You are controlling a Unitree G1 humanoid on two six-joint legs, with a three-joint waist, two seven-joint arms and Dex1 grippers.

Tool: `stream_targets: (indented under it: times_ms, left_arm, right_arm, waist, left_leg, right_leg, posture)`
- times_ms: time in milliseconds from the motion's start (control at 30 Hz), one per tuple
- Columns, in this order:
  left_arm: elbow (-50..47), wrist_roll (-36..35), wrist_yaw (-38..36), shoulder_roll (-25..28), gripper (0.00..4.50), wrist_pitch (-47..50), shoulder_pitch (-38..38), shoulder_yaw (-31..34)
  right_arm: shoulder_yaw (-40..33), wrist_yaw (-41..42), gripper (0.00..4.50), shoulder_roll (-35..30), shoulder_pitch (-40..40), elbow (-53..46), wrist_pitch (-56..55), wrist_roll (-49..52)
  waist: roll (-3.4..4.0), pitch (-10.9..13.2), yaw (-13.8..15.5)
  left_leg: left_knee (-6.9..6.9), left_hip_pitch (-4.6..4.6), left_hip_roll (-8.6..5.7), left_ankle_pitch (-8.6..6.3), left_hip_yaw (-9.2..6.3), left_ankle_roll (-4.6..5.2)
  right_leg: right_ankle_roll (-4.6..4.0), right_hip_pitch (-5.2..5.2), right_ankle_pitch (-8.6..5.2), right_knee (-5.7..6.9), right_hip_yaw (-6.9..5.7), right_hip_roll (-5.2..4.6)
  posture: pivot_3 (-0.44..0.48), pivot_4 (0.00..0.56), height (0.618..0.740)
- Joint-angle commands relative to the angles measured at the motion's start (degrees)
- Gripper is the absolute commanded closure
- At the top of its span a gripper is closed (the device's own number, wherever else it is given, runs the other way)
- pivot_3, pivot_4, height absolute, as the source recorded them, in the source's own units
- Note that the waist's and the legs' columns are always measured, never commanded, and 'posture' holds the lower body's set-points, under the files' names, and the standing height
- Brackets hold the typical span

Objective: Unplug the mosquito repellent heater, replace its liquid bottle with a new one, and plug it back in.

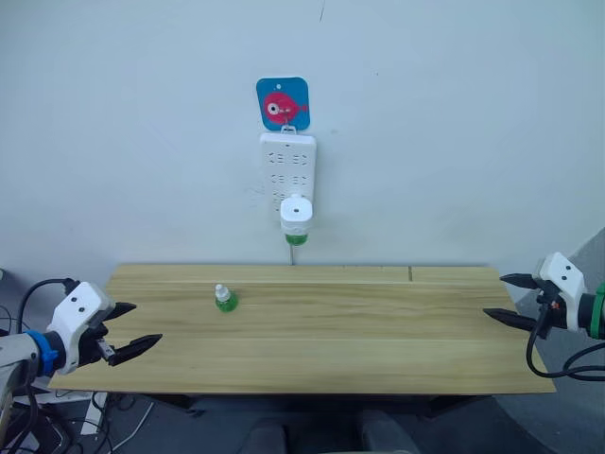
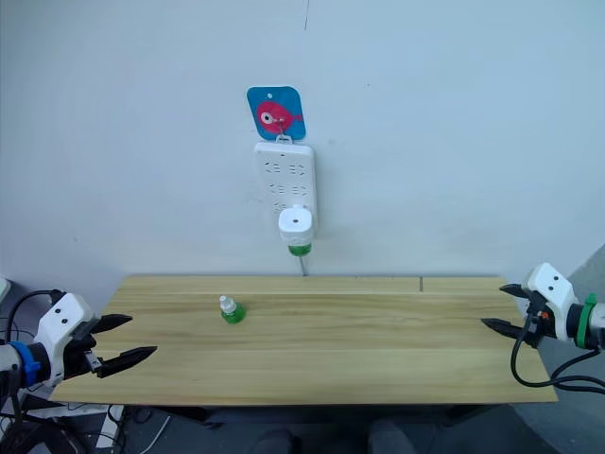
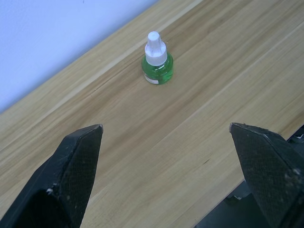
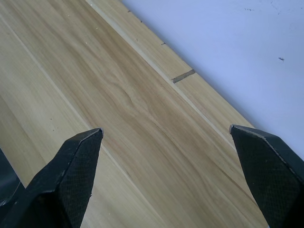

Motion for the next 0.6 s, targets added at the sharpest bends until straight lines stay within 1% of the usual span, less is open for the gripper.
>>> stream_targets:
  times_ms: [33, 100, 200, 300, 433, 600]
  left_arm:
    - [-1.0, -1.2, -0.8, 0.9, 0.0, 0.7, -0.9, 1.4]
    - [-1.2, -1.8, -0.8, 0.4, 0.0, 1.1, -1.3, 1.7]
    - [-0.9, -2.8, -2.6, 0.2, 0.0, 0.6, -2.1, 1.6]
    - [-1.2, -6.2, -5.0, -0.6, 0.0, 0.5, -3.1, 3.2]
    - [0.5, -5.3, -3.6, 0.1, 0.0, 1.6, -4.5, 2.6]
    - [3.7, -4.5, -5.3, 0.9, 0.0, 0.1, -6.0, 1.8]
  right_arm:
    - [-1.3, 0.2, 0.04, -0.3, -0.7, -0.6, -0.5, 0.7]
    - [-1.6, 0.0, 0.04, -0.3, -0.2, -1.3, -0.2, 0.9]
    - [-1.7, -0.1, 0.04, -0.3, 0.1, -1.9, 0.1, 1.1]
    - [-1.9, -0.4, 0.04, -0.4, 0.3, -2.1, -0.2, 0.9]
    - [-1.9, -0.5, 0.04, -0.5, 0.1, -1.7, -0.9, 0.7]
    - [-2.5, 0.0, 0.04, -0.1, 0.0, -2.3, 0.8, 2.3]
  waist:
    - [0.0, 0.0, 0.0]
    - [0.0, 0.0, 0.0]
    - [0.0, 0.0, 0.0]
    - [0.0, 0.0, 0.0]
    - [0.0, 0.0, 0.0]
    - [0.0, 0.0, -0.1]
  left_leg:
    - [0.0, 0.0, 0.0, 0.0, 0.0, 0.0]
    - [0.0, 0.0, 0.0, 0.0, -0.01, 0.0]
    - [0.01, 0.0, 0.0, 0.0, -0.01, 0.0]
    - [0.01, -0.01, 0.0, 0.0, -0.01, 0.0]
    - [0.03, 0.0, 0.0, 0.0, -0.02, 0.0]
    - [0.03, 0.0, 0.0, 0.0, -0.03, 0.0]
  right_leg:
    - [0.0, 0.0, 0.0, 0.0, 0.0, 0.0]
    - [0.0, 0.0, 0.0, 0.0, -0.01, 0.0]
    - [0.0, 0.0, 0.0, 0.0, -0.01, 0.0]
    - [0.0, 0.0, 0.0, 0.0, -0.01, 0.0]
    - [0.0, 0.01, 0.0, 0.01, -0.02, 0.0]
    - [0.0, 0.01, 0.0, 0.01, -0.03, 0.0]
  posture:
    - [0.086, 0.055, 0.71]
    - [0.084, 0.055, 0.71]
    - [0.081, 0.055, 0.71]
    - [0.078, 0.055, 0.71]
    - [0.078, 0.055, 0.71]
    - [0.076, 0.059, 0.71]
